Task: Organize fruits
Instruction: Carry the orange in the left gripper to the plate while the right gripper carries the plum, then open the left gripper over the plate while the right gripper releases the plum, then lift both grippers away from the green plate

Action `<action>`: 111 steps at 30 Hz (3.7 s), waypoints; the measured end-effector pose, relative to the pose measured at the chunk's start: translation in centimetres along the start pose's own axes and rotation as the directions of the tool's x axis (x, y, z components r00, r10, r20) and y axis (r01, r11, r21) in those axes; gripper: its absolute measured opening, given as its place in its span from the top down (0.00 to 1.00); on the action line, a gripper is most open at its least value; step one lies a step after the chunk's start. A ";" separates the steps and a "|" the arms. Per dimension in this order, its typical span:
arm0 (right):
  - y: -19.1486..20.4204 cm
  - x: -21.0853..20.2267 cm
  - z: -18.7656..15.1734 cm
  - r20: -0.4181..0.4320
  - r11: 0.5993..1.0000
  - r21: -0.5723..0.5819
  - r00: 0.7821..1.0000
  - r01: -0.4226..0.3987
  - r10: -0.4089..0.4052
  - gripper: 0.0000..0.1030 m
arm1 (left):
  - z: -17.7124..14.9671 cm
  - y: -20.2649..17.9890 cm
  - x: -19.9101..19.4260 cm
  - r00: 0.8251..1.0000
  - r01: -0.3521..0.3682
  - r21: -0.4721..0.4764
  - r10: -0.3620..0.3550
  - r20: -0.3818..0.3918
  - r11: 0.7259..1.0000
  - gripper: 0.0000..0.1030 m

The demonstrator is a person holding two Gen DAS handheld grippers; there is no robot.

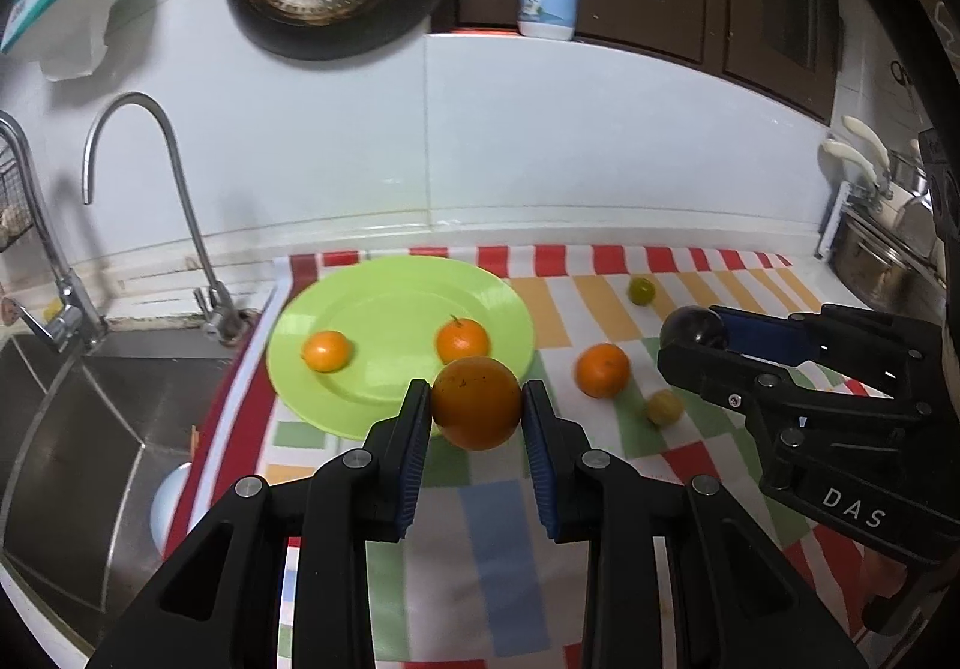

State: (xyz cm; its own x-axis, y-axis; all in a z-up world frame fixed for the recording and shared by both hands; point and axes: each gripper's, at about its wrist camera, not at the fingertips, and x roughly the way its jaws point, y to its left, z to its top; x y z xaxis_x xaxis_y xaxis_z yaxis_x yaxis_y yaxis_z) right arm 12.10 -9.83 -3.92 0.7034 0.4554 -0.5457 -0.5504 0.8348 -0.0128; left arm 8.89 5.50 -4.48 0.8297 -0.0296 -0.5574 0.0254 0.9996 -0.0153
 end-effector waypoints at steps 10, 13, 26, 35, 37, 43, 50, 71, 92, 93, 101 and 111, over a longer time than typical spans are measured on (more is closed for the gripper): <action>1.6 3.1 2.9 0.002 0.998 -0.043 0.999 -0.049 0.050 0.69 | 2.0 3.1 1.2 0.997 -0.055 -0.016 0.056 0.048 0.998 0.70; 1.8 4.2 3.9 0.005 0.998 -0.044 0.999 -0.051 0.051 0.69 | 2.8 4.1 2.0 0.997 -0.054 -0.024 0.056 0.047 0.998 0.70; 1.5 11.3 7.4 -0.077 0.999 -0.016 0.996 -0.039 0.037 0.69 | 5.3 6.6 7.3 0.998 -0.055 -0.019 0.055 0.002 0.998 0.70; 1.3 16.5 7.8 -0.161 1.000 -0.004 0.987 -0.026 0.025 0.69 | 5.6 8.1 12.3 0.995 -0.055 -0.020 0.053 -0.079 0.998 0.70; 1.2 17.1 7.6 -0.173 1.000 0.003 0.985 -0.025 0.025 0.69 | 5.5 8.2 13.1 0.994 -0.051 -0.020 0.049 -0.094 0.999 0.70; 0.8 18.4 7.2 -0.193 1.000 0.016 0.981 -0.025 0.027 0.69 | 5.3 8.1 14.7 0.992 -0.039 -0.012 0.037 -0.121 0.999 0.70; 0.3 18.7 7.0 -0.195 0.999 0.049 0.980 -0.021 0.030 0.68 | 5.1 8.7 15.7 0.990 -0.034 -0.026 0.030 -0.140 0.999 0.70; -0.4 9.7 6.7 -0.037 0.997 0.079 0.999 0.003 0.000 0.68 | 5.7 5.7 7.0 0.999 -0.049 -0.032 0.048 -0.024 0.998 0.64; -2.8 -1.3 3.5 0.082 0.986 0.128 0.989 0.110 -0.121 0.48 | 4.2 -0.3 -0.9 0.997 -0.001 -0.017 0.002 0.078 1.000 0.30; -3.0 -1.7 3.3 0.084 0.984 0.132 0.988 0.116 -0.128 0.46 | 4.0 -0.7 -1.1 0.997 0.000 -0.010 0.001 0.083 1.000 0.25; -4.5 -4.9 0.5 0.072 0.969 0.170 0.978 0.180 -0.194 0.37 | 2.9 -3.8 -2.6 0.994 0.009 0.045 -0.014 0.113 0.999 0.10; -6.2 -7.3 -2.7 0.052 0.938 0.202 0.953 0.282 -0.298 0.31 | 1.8 -6.6 -2.6 0.989 0.047 0.094 -0.060 0.132 0.994 0.06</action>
State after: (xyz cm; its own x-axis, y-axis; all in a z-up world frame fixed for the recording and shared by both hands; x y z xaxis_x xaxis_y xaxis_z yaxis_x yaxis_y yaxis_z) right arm 9.10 -19.15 -2.14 0.8577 0.2013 -0.4730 -0.2266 0.9740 0.0035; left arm 7.56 -1.01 -1.48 0.8932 -0.0893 -0.4408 0.1172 0.9924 0.0365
